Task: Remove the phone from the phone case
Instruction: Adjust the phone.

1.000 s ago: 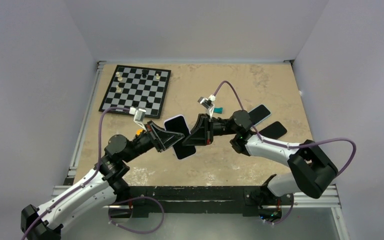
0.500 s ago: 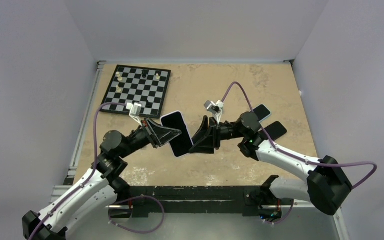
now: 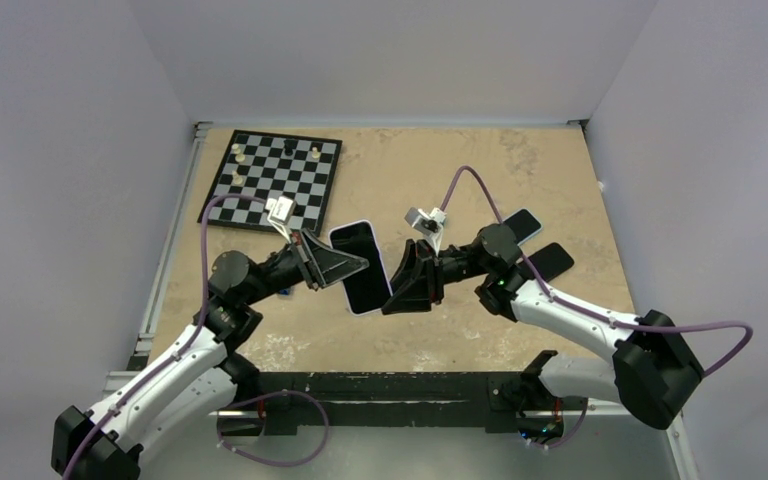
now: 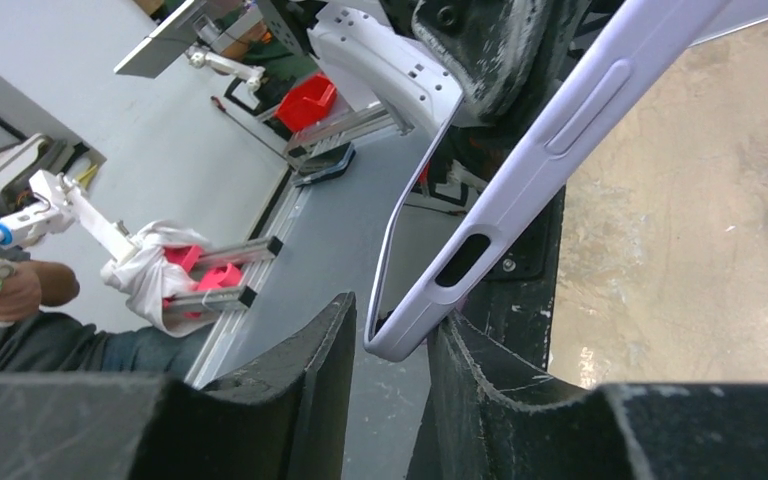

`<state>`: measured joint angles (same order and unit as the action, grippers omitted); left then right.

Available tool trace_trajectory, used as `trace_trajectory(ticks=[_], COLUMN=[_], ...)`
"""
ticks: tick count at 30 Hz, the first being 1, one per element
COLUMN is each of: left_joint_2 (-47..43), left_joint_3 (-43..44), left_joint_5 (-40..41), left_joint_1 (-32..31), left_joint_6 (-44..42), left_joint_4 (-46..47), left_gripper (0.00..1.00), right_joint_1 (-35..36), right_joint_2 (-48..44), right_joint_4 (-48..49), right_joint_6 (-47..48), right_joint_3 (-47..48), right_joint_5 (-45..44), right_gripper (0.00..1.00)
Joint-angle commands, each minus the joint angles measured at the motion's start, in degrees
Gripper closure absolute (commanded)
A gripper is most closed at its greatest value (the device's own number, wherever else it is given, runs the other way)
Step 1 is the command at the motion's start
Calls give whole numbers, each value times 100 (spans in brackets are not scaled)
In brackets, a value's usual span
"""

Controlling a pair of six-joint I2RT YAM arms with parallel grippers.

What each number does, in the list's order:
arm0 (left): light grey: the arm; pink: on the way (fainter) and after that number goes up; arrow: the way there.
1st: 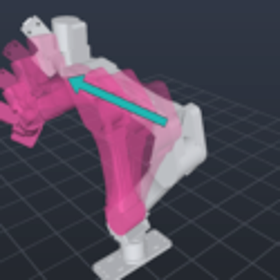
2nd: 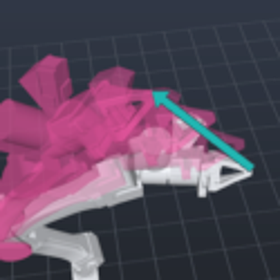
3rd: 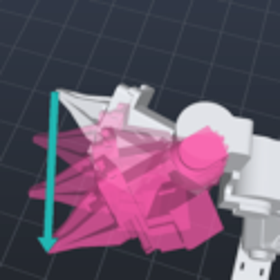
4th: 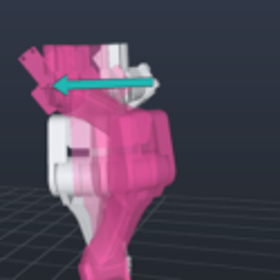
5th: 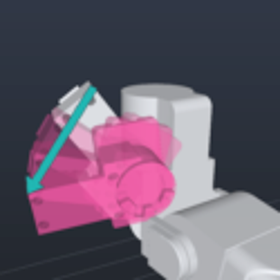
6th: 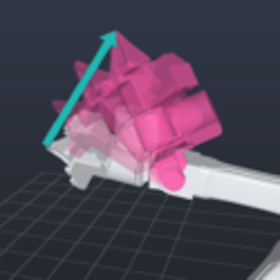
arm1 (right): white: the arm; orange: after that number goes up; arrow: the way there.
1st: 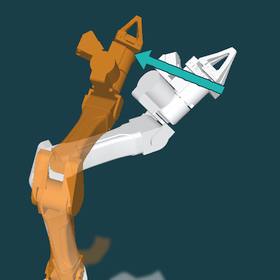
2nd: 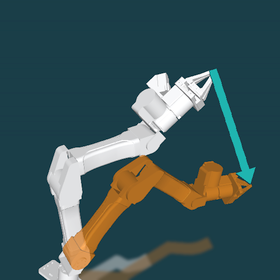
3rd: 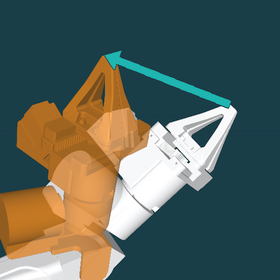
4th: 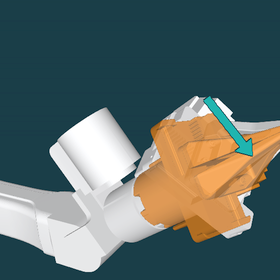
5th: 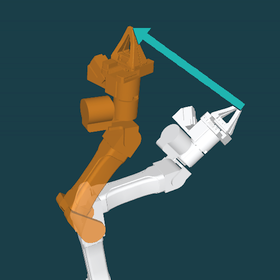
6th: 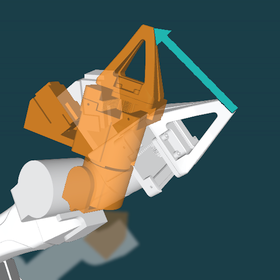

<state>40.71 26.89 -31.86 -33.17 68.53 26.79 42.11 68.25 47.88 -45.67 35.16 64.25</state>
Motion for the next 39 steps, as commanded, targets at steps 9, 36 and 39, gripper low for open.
trace_trajectory(ticks=[9,36,39], left_joint_2=[69,456,349], left_joint_3=[378,-17,-24], left_joint_5=[-380,-556,-473], left_joint_1=[115,102,107], left_joint_6=[460,2727,2661], left_joint_4=[822,2241,2130], left_gripper=[100,100,100], right_joint_1=[75,615,623], right_joint_2=[54,367,275], right_joint_4=[328,-1537,-1629], right_joint_6=[499,4230,4060], right_joint_3=[260,2133,2014], right_joint_5=[464,-1781,-2917], right_gripper=[96,100,100])
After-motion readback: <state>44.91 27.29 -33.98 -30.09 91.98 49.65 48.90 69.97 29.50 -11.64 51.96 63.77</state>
